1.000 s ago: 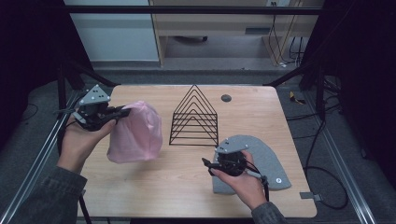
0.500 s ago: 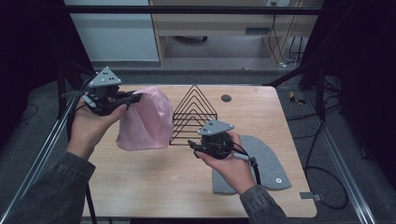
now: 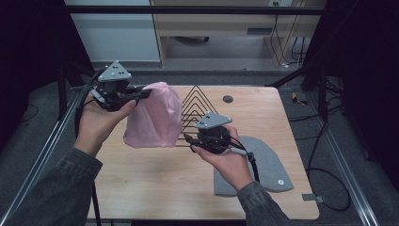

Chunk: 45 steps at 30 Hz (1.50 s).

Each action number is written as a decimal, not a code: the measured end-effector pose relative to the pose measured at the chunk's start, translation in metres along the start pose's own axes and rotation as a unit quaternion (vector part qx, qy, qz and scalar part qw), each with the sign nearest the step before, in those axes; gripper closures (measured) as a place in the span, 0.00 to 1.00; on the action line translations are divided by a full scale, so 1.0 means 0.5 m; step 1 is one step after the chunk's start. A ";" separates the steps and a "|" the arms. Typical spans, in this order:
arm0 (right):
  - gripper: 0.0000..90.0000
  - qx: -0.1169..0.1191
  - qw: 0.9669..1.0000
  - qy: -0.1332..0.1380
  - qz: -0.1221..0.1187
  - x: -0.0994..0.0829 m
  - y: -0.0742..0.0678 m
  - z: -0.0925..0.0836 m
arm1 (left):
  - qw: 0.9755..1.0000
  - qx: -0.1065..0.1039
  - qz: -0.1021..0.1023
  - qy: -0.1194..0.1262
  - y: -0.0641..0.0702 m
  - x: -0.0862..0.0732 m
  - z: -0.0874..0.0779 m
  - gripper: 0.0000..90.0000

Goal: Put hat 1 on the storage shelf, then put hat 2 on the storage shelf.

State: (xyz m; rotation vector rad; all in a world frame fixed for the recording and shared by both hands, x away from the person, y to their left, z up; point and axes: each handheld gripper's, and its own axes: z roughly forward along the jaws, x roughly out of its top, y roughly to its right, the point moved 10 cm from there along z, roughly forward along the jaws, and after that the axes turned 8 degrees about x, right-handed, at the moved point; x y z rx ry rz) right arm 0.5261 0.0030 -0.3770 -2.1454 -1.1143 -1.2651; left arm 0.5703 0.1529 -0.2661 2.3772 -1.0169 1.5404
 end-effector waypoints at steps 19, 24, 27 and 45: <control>0.56 0.002 1.000 0.002 0.017 0.023 0.000 0.023 | 1.000 -0.015 0.019 0.011 0.048 0.055 0.003 0.93; 0.58 -0.007 0.999 0.012 0.029 0.040 0.013 0.037 | 0.999 -0.028 0.019 0.016 0.066 0.066 0.002 0.93; 0.67 -0.007 0.999 0.012 0.031 0.048 0.017 0.044 | 0.999 -0.033 0.022 0.018 0.076 0.068 0.001 0.93; 0.92 0.045 0.998 0.023 0.030 0.134 0.090 -0.038 | 0.999 -0.025 -0.011 0.022 0.005 0.072 0.036 0.92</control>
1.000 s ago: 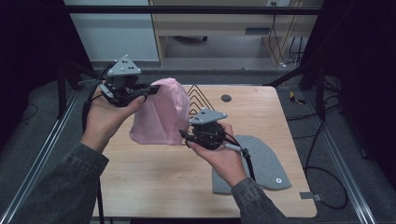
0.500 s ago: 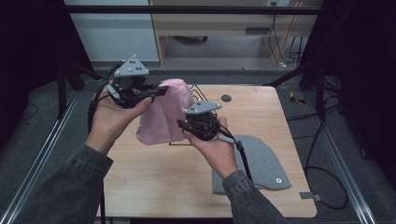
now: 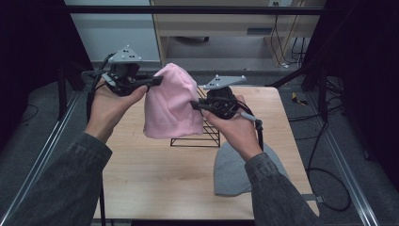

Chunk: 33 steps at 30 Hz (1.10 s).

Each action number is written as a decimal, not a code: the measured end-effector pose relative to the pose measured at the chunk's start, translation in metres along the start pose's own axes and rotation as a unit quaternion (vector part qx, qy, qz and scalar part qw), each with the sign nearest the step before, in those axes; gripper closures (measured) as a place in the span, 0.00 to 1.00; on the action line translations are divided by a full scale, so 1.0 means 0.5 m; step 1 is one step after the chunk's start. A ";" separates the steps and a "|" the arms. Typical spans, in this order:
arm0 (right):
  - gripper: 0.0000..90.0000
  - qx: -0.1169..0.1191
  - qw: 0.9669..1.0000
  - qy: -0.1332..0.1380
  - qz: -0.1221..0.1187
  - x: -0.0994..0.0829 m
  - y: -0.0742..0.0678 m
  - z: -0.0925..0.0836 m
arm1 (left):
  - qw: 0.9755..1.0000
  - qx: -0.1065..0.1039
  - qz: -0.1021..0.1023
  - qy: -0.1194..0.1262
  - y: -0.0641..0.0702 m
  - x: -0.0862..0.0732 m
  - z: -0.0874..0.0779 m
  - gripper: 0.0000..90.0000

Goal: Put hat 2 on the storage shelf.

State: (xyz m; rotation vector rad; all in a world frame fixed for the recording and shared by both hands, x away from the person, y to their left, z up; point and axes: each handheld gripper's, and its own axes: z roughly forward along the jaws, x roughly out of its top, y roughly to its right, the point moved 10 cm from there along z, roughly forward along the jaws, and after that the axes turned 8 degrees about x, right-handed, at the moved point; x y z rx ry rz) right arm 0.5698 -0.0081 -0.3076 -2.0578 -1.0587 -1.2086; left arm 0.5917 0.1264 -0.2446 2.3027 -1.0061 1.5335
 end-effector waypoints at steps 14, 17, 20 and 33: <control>0.91 -0.057 0.998 0.005 -0.014 0.056 0.109 -0.017 | 0.999 0.007 -0.013 0.031 -0.030 0.078 0.091 0.92; 0.91 -0.068 0.998 0.005 -0.013 0.056 0.135 -0.011 | 0.999 0.007 -0.017 0.032 -0.036 0.079 0.113 0.92; 0.91 -0.074 0.997 0.002 -0.009 0.049 0.156 -0.002 | 0.999 0.005 -0.020 0.028 -0.041 0.070 0.134 0.92; 0.91 -0.078 0.997 -0.015 0.003 -0.005 0.198 0.038 | 0.999 0.000 -0.022 0.031 -0.041 0.039 0.207 0.92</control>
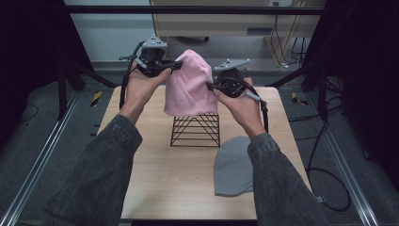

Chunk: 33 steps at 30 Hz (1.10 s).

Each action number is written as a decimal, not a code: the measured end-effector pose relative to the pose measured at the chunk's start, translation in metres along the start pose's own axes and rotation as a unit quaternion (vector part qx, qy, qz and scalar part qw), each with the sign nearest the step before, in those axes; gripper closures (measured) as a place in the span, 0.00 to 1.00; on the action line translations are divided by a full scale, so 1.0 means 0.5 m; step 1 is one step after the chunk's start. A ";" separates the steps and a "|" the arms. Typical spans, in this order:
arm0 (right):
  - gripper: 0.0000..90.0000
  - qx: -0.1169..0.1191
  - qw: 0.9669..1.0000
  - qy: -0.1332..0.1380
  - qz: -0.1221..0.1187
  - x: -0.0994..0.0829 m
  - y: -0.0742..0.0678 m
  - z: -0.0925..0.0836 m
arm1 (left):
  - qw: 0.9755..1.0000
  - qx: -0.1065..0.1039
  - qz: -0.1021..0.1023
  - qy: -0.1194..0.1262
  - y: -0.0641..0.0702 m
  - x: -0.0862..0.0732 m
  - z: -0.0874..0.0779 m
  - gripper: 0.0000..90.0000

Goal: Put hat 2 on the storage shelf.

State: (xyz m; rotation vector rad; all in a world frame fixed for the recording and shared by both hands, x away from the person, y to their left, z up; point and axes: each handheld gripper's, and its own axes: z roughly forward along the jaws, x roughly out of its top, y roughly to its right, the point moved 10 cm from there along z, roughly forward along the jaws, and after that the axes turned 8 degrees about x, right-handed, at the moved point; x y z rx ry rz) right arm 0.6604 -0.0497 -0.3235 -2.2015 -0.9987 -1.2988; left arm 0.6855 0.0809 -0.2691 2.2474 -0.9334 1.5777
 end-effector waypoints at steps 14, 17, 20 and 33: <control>0.91 0.017 1.000 0.011 0.006 -0.051 0.003 0.003 | 1.000 -0.018 -0.003 0.005 0.017 -0.037 0.003 0.92; 0.91 0.019 1.000 0.012 0.001 -0.058 -0.004 -0.004 | 1.000 -0.022 0.000 0.008 0.027 -0.042 -0.005 0.92; 0.91 0.016 1.000 0.010 -0.003 -0.070 -0.007 -0.010 | 1.000 -0.027 0.005 0.011 0.040 -0.049 -0.010 0.92; 0.93 0.033 0.999 -0.002 0.002 -0.125 -0.016 -0.015 | 0.999 -0.033 0.015 0.005 0.060 -0.074 -0.017 0.92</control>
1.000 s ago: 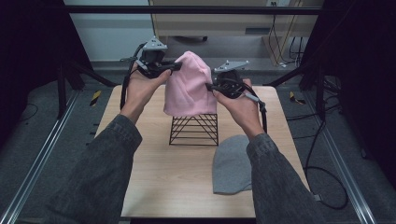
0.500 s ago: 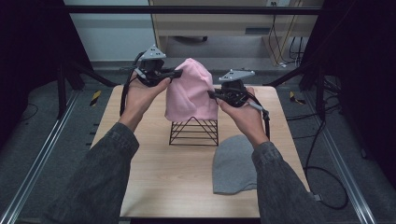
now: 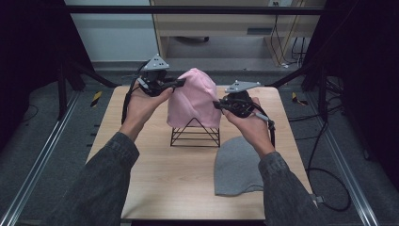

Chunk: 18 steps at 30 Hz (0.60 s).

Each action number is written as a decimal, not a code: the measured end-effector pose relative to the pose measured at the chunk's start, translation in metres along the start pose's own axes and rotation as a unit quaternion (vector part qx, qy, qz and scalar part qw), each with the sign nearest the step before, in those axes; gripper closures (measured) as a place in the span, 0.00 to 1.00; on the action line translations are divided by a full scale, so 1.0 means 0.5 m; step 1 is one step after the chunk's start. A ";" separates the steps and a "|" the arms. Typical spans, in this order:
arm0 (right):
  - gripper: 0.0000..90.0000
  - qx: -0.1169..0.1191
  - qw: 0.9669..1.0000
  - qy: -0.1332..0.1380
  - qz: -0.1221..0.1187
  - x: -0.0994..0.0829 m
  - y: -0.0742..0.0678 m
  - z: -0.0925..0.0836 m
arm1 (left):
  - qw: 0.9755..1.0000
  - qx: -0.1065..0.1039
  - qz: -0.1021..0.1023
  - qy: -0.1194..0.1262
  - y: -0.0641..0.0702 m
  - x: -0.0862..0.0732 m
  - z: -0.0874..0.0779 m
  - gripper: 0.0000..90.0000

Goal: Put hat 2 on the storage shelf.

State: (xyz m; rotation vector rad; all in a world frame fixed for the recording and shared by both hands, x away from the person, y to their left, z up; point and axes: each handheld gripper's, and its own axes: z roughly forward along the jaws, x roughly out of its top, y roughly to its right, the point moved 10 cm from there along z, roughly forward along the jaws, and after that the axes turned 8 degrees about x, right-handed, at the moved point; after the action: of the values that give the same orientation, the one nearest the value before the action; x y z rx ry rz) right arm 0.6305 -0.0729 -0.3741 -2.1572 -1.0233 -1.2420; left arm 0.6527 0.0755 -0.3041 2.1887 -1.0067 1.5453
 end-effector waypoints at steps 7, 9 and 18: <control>0.93 0.000 1.000 -0.003 0.002 -0.016 0.005 0.000 | 1.000 -0.007 -0.003 -0.007 0.000 -0.020 0.002 0.92; 0.93 0.003 1.000 -0.002 0.008 -0.018 0.005 -0.001 | 1.000 -0.011 -0.002 -0.007 0.004 -0.025 0.001 0.92; 0.92 0.007 1.000 0.001 0.001 -0.028 -0.006 0.001 | 1.000 -0.026 -0.004 -0.001 0.026 -0.037 -0.006 0.91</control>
State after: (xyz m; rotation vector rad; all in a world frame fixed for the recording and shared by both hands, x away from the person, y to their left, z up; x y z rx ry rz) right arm 0.6241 -0.0760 -0.3864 -2.1455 -1.0254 -1.2319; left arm 0.6380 0.0749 -0.3217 2.1575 -1.0252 1.4961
